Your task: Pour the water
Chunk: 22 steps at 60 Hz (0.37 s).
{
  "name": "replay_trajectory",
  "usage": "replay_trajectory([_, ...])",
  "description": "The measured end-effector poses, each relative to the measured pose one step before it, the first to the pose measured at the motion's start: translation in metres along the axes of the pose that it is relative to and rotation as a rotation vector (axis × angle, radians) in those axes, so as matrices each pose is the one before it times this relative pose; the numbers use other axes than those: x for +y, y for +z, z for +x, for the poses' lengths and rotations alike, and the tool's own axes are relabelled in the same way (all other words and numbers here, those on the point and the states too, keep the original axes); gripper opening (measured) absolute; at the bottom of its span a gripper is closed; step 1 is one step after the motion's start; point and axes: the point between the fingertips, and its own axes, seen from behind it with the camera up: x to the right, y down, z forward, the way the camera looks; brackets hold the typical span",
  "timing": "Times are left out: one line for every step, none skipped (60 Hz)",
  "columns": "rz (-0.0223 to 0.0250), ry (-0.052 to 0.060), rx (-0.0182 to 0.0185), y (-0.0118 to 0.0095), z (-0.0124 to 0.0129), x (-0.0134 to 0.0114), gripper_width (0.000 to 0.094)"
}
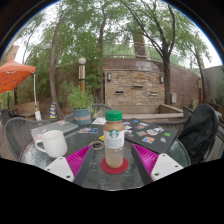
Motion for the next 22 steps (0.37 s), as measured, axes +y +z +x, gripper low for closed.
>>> replay_trajectory([0.00531,-0.0013,0.00511,-0.00726,-0.00009,-0.00093,0.0835])
replay_trajectory([0.00626,-0.0028,0.00373,-0.00739,0.00116,0.00102,0.0834])
replay_trajectory([0.00394,-0.0026,0.00431,-0.00723,0.00003,-0.00021,0.0836])
replay_trajectory([0.00207,-0.0028,0.00267,-0.00730,-0.00049,-0.00012,0.0836])
replay_trajectory([0.00087,-0.0025,0.00159,-0.00765,-0.00098,0.00072,0.0838])
replay_trajectory([-0.00045,-0.0028,0.00227,-0.00610,-0.00266,0.00000,0.0838])
replay_trajectory([-0.00050,-0.0025,0.00062,-0.00830,-0.00019,0.00192,0.0838])
replay_trajectory([-0.00071,-0.0020,0.00095,-0.00717,-0.00150,0.00116,0.0838])
replay_trajectory([-0.00087,-0.0020,0.00128,-0.00763,-0.00110,0.00128,0.0839])
replay_trajectory([-0.00019,-0.0023,0.00129,-0.00756,-0.00096,0.00136,0.0837])
replay_trajectory([0.00109,-0.0041,0.00074,-0.00727,-0.00100,0.00106,0.0836])
replay_trajectory([0.00041,-0.0052,0.00087,-0.00792,-0.00222,0.00071,0.0837])
replay_trajectory([-0.00004,-0.0062,0.00133,-0.00811,-0.00165,0.00212,0.0837])
replay_trajectory([-0.00148,-0.0047,0.00408,-0.00757,-0.00039,0.00169,0.0837])
replay_trajectory([-0.00273,-0.0043,0.00456,-0.00737,-0.00046,0.00185,0.0838])
replay_trajectory([-0.00294,-0.0034,0.00594,-0.00708,-0.00023,0.00191,0.0836])
replay_trajectory([-0.00226,-0.0023,0.00780,-0.00567,-0.00018,0.00088,0.0838])
replay_trajectory([-0.00204,-0.0002,0.00712,-0.00652,-0.00045,0.00168,0.0837])
replay_trajectory([-0.00160,0.0010,0.00615,-0.00650,0.00002,0.00163,0.0836])
replay_trajectory([-0.00111,0.0020,0.00283,-0.00622,-0.00087,0.00157,0.0840])
replay_trajectory([-0.00124,0.0020,-0.00028,-0.00632,-0.00111,0.00154,0.0839])
replay_trajectory([-0.00135,0.0034,-0.00200,-0.00485,-0.00323,0.00001,0.0841])
